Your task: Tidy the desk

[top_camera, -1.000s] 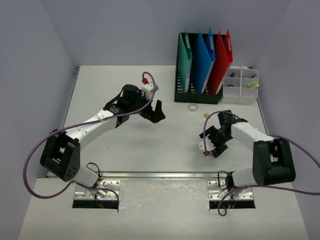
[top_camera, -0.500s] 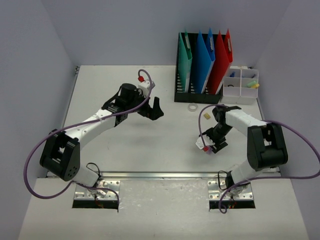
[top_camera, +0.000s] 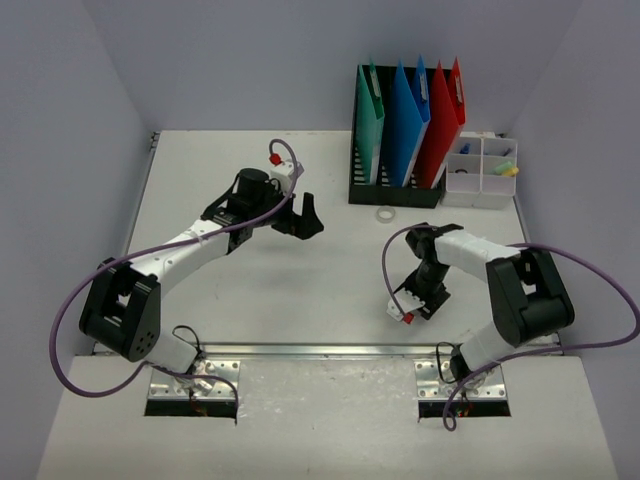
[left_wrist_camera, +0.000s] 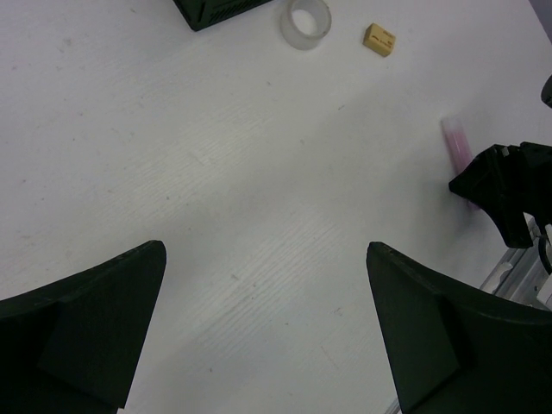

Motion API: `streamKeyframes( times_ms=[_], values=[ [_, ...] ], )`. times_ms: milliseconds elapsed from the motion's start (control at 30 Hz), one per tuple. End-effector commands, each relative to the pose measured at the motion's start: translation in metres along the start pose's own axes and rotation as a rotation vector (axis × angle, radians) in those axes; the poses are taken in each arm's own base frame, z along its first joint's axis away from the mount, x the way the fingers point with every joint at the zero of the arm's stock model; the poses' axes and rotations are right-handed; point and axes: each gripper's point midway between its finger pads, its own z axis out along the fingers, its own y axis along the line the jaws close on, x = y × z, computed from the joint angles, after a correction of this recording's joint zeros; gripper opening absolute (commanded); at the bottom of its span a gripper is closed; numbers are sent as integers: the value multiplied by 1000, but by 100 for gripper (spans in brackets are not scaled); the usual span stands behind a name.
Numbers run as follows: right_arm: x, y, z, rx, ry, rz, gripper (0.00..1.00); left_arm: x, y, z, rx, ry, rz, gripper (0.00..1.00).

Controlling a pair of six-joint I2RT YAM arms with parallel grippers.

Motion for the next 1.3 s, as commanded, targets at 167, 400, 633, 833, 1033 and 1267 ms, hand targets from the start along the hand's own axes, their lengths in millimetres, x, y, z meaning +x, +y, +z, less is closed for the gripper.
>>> streamKeyframes(
  times_ms=[167,400,633,833,1033,1267],
  values=[
    [15,-52,23,150,155,-542,31,-19,2,-10,-15,-79,6,100],
    [1,-70,6,272,104,-446,0,-23,3,-8,-12,-80,-5,100],
    [1,-165,-113,757,-314,657,0,-33,1,-11,0,-102,-14,100],
    [84,-150,-220,1248,-656,1377,0,-42,1,-10,-3,-119,-34,100],
    [156,-83,-257,1695,-716,1825,0,-56,8,-8,-32,-142,-79,100],
    [228,-21,-301,2253,-498,1988,0,-60,15,-2,-51,-131,-90,100]
  ],
)
